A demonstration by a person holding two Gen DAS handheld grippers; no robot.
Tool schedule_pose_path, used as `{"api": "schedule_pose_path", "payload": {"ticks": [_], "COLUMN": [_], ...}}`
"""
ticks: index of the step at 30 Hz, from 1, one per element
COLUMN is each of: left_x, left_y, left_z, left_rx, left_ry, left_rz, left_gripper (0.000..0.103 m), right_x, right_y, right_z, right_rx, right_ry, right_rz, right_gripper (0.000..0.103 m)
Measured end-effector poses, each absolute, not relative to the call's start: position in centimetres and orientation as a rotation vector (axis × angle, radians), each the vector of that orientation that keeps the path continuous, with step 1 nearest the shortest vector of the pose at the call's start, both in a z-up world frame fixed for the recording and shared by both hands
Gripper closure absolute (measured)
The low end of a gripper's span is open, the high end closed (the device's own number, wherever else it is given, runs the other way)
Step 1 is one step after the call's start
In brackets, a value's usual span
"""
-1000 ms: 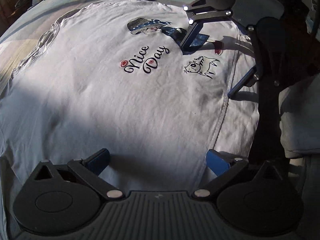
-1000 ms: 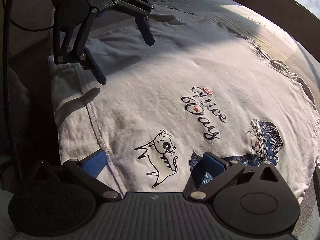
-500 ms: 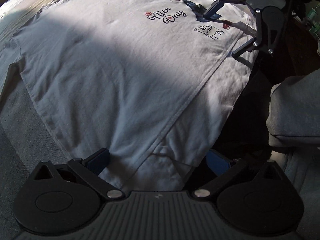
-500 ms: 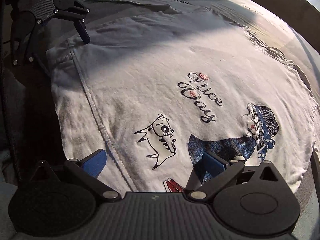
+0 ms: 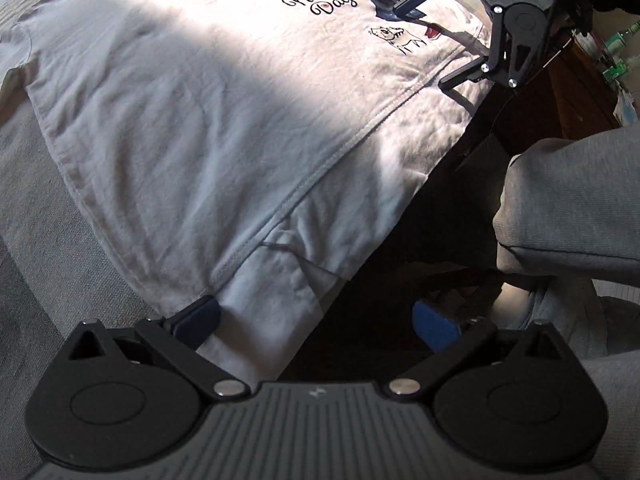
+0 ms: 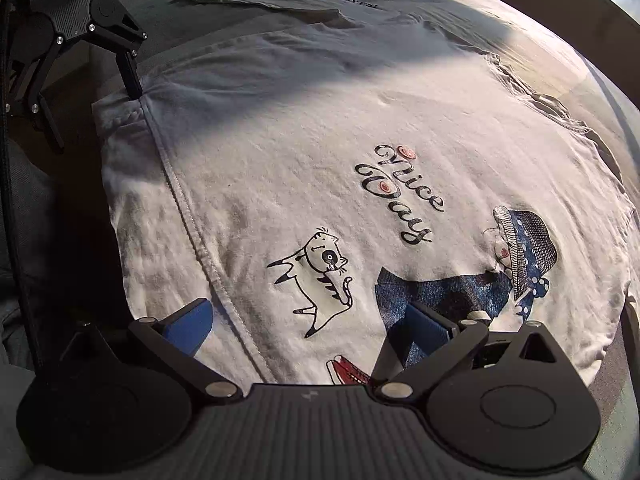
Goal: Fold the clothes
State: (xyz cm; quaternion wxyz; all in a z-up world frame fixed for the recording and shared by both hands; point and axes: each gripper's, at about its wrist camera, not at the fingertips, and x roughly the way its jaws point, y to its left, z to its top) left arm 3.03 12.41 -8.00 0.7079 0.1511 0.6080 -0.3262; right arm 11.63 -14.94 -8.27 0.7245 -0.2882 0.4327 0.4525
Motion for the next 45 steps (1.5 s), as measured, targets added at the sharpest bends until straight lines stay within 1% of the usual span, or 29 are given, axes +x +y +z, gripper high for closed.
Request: {"api": "schedule_pose_path", "payload": {"ticks": [3,8,10,12,13,16,19,23,26,28,31,34,36,38,42,45], "left_x": [3.4,7.3,10.0,12.6,13.6,16.2,17.9,19.1,19.5,19.4,19.3,19.6,19.8,19.4,19.1,19.5], "left_y": [13.0,11.9,10.8,9.8,9.3,8.5,7.7,6.8,6.8,6.9,6.8,5.7,5.2,5.1,5.5,5.1], "left_z": [-7.0,-4.2,-4.7,-5.4,-5.7,-6.1,-6.1,-6.6,-6.9,-7.1,-7.2,-7.9,-8.7,-8.9,-8.9,-8.8], "left_rx": [0.309,0.360,0.375,0.392,0.401,0.401,0.380,0.355,0.322,0.318,0.327,0.320,0.315,0.322,0.304,0.309], "left_ry": [1.400,1.213,1.159,1.112,1.094,1.064,1.056,1.101,1.158,1.177,1.167,1.181,1.205,1.176,1.153,1.179], "left_rz": [-0.709,-0.674,-0.664,-0.654,-0.649,-0.618,-0.587,-0.565,-0.559,-0.555,-0.557,-0.563,-0.547,-0.540,-0.527,-0.506], "left_gripper": [0.001,0.001,0.001,0.001,0.001,0.001,0.001,0.001,0.001,0.001,0.001,0.001,0.001,0.001,0.000,0.000], "right_x": [11.4,11.3,11.7,11.8,11.3,9.9,10.0,13.3,15.4,15.0,14.0,13.1,12.6,12.3,12.6,14.1], "right_y": [-15.6,-18.5,-19.8,-21.6,-22.4,-23.6,-24.2,-23.1,-23.5,-25.2,-25.2,-25.0,-24.4,-24.1,-23.8,-23.1], "right_z": [-7.8,-6.7,-7.0,-8.0,-8.1,-8.3,-7.5,-6.5,-7.7,-7.9,-7.2,-6.4,-6.9,-7.4,-7.0,-5.9], "right_rx": [-0.646,-0.528,-0.486,-0.427,-0.420,-0.466,-0.435,-0.355,-0.261,-0.192,-0.269,-0.234,-0.275,-0.296,-0.297,-0.271], "right_ry": [1.015,1.066,1.090,1.156,1.137,1.177,1.180,1.055,1.107,1.096,1.123,1.142,1.166,1.188,1.189,1.129], "right_rz": [0.974,0.839,0.780,0.712,0.699,0.670,0.638,0.604,0.550,0.517,0.495,0.540,0.563,0.562,0.538,0.511], "right_gripper": [0.000,0.000,0.000,0.000,0.000,0.000,0.000,0.000,0.000,0.000,0.000,0.000,0.000,0.000,0.000,0.000]}}
